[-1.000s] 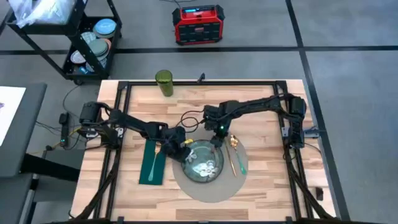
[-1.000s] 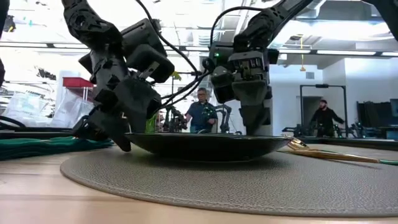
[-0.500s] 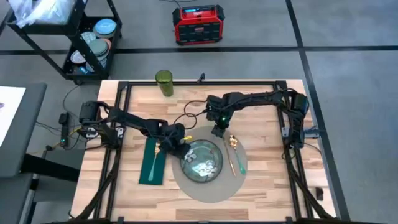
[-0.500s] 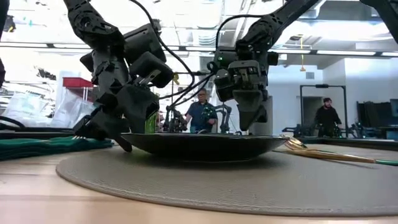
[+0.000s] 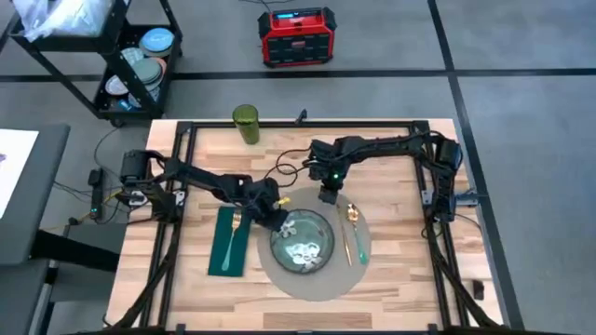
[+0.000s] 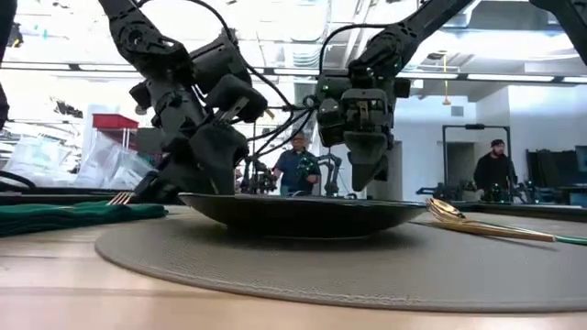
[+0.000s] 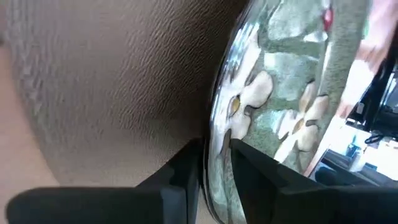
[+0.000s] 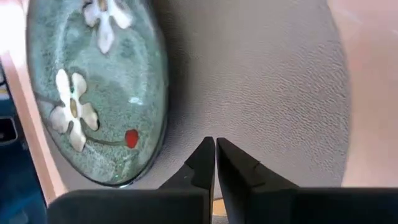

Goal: Set table place
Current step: Put the green plate on the gray table mat

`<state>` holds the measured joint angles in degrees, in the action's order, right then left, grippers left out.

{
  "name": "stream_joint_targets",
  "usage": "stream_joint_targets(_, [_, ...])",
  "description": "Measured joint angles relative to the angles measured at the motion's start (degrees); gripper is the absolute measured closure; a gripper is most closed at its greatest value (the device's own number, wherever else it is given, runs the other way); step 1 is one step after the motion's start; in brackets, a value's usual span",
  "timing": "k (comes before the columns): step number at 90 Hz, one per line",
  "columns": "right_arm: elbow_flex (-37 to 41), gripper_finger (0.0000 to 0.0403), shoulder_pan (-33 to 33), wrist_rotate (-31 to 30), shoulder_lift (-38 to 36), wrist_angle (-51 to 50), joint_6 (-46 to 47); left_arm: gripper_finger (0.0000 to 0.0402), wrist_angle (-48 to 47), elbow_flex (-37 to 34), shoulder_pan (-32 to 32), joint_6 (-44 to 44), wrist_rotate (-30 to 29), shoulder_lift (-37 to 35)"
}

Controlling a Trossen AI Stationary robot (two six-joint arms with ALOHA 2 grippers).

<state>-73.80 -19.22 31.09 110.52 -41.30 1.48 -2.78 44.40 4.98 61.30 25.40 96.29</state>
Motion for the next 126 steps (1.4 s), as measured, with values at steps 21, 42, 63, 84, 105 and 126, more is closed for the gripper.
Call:
stream_joint_targets(21, [0.0,0.0353,-0.28,-0.42,0.0,0.39,-0.44,0.0331,-0.73,1.71,2.44,-3.84,-0.18,-0.7])
stream_joint_targets(42, [0.0,0.0318,-0.44,0.13,0.02,-0.04,0.14,0.0331,-6.77,1.64,1.59,-10.12,-0.01,-0.68])
stream_joint_targets(63, [0.0,0.0287,-0.44,0.02,0.04,1.27,0.17,0.033,-12.85,1.77,3.63,-17.63,0.8,-0.83])
stream_joint_targets(84, [0.0,0.0255,-0.26,0.13,0.04,1.26,-0.02,0.0323,-11.27,1.62,6.24,-19.65,3.92,-0.7])
stream_joint_targets(105, [0.0,0.0246,-0.15,0.22,0.04,1.14,-0.03,0.0314,-6.57,1.6,6.1,-11.15,2.84,-0.68])
stream_joint_targets(126, [0.02,0.0254,0.08,0.26,0.04,1.01,0.45,0.0314,-5.43,1.6,6.06,-9.04,0.53,-0.68])
